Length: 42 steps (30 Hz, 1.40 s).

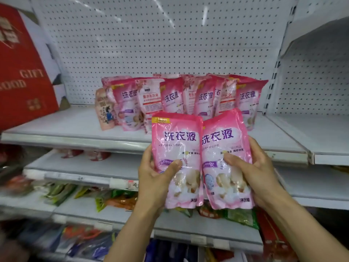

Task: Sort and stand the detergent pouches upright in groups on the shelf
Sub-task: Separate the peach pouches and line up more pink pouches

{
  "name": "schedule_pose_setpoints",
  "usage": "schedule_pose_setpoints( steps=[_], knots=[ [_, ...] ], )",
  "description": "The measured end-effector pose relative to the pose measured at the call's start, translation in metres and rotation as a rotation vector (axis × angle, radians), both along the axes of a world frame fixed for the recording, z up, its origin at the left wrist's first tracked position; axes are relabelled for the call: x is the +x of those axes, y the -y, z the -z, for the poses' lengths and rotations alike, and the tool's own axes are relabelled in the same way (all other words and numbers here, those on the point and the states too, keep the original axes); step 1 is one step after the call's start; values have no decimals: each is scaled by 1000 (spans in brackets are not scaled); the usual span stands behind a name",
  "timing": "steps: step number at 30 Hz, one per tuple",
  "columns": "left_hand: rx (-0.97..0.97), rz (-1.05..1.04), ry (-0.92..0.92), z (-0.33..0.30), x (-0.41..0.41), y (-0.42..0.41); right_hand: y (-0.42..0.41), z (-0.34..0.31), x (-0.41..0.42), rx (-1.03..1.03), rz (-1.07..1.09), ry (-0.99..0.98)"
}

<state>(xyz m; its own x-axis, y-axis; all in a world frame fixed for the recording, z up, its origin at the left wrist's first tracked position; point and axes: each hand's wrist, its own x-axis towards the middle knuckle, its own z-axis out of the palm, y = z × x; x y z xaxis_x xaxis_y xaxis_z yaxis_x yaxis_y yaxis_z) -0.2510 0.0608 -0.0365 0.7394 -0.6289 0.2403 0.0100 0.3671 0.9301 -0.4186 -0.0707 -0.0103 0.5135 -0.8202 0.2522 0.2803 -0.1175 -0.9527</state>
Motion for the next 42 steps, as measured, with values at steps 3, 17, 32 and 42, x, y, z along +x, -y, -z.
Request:
schedule_pose_setpoints(
  steps=[3,17,32,42],
  knots=[
    [2,-28,-11,-1,51,-33,-26,-1,56,-4,-53,11],
    [8,-66,-22,-18,335,-160,-134,0,348,55,-159,94],
    [-101,-131,45,-49,519,-100,-87,-33,550,-71,-116,100],
    [-164,-338,138,-42,612,-38,-54,-26,653,-213,36,26]
  ],
)
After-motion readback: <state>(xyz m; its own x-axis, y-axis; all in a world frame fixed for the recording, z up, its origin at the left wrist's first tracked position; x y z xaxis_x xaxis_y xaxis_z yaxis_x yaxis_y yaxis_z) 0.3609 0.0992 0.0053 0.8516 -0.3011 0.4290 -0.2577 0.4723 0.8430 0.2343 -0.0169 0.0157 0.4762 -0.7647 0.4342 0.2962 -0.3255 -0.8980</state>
